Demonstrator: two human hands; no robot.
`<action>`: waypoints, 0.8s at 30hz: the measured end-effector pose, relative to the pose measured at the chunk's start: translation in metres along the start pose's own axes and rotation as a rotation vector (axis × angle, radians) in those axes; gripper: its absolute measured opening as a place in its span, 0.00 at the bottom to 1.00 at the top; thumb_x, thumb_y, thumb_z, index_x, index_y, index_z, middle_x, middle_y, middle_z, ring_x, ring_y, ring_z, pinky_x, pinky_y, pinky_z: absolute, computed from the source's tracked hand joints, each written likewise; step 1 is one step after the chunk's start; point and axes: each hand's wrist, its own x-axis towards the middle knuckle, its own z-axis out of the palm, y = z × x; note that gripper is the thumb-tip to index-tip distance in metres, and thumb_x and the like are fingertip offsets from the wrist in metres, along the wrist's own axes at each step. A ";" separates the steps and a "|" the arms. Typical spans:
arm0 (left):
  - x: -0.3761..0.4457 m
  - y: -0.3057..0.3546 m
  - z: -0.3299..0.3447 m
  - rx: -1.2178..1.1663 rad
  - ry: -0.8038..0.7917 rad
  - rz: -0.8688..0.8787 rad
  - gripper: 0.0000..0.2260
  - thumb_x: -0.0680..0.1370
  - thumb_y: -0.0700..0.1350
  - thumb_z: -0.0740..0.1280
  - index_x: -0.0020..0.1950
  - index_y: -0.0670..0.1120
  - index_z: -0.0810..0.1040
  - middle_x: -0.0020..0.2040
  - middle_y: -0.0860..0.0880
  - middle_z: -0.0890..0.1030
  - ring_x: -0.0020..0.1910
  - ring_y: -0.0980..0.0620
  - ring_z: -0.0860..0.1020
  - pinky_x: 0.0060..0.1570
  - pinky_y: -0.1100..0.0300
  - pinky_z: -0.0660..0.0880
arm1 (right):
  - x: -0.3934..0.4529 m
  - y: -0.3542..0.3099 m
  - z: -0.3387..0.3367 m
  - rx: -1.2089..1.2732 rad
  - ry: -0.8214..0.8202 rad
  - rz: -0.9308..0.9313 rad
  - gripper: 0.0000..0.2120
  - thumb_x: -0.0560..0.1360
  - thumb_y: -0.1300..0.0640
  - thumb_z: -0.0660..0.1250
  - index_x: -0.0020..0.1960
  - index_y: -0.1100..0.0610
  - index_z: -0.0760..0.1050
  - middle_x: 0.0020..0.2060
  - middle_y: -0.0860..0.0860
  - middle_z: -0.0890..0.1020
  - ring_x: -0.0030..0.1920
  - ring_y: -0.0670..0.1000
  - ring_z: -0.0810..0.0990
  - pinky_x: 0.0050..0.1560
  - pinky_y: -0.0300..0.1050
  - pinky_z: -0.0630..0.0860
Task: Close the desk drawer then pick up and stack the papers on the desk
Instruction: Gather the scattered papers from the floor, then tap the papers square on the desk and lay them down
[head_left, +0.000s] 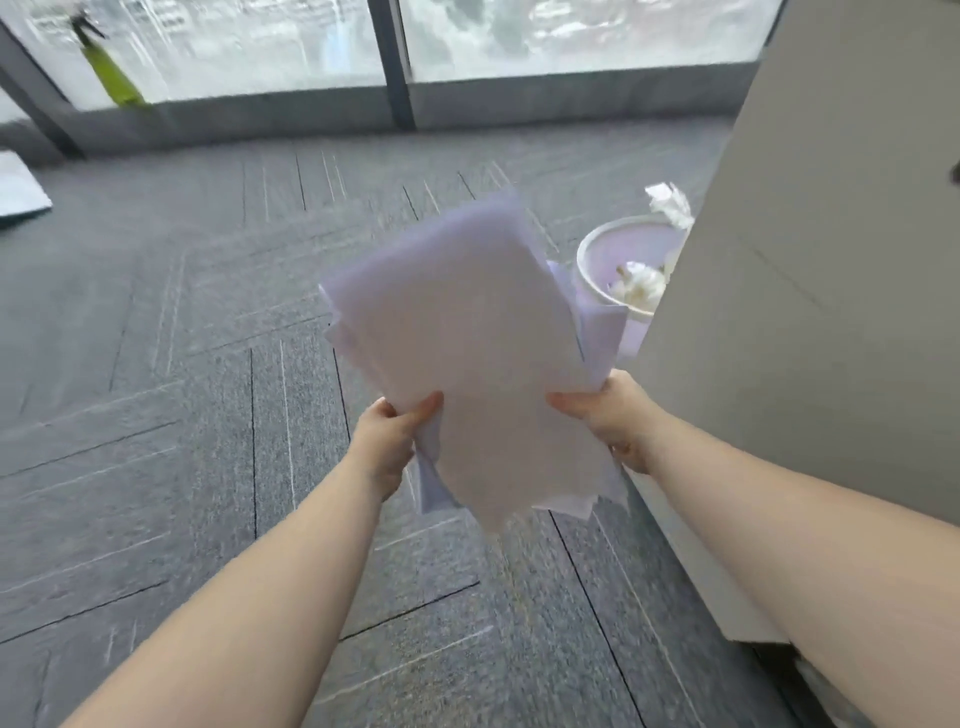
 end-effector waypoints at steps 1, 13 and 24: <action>-0.006 0.020 0.001 -0.015 -0.011 0.033 0.05 0.74 0.38 0.69 0.49 0.44 0.80 0.43 0.50 0.85 0.38 0.56 0.84 0.40 0.62 0.79 | -0.007 -0.019 -0.002 0.003 -0.003 -0.033 0.10 0.73 0.65 0.68 0.53 0.58 0.78 0.46 0.56 0.81 0.46 0.55 0.80 0.51 0.52 0.78; -0.150 0.271 0.041 -0.121 -0.040 0.416 0.03 0.75 0.43 0.69 0.47 0.45 0.79 0.48 0.48 0.83 0.46 0.48 0.80 0.53 0.52 0.76 | -0.160 -0.242 -0.054 0.019 0.076 -0.423 0.09 0.72 0.65 0.68 0.36 0.52 0.77 0.40 0.56 0.80 0.43 0.54 0.77 0.48 0.51 0.76; -0.323 0.411 0.171 -0.249 -0.282 0.727 0.11 0.75 0.42 0.68 0.55 0.39 0.78 0.56 0.41 0.81 0.56 0.41 0.79 0.65 0.43 0.72 | -0.342 -0.355 -0.198 0.150 0.279 -0.730 0.09 0.69 0.68 0.71 0.49 0.63 0.81 0.38 0.56 0.87 0.38 0.54 0.84 0.50 0.53 0.82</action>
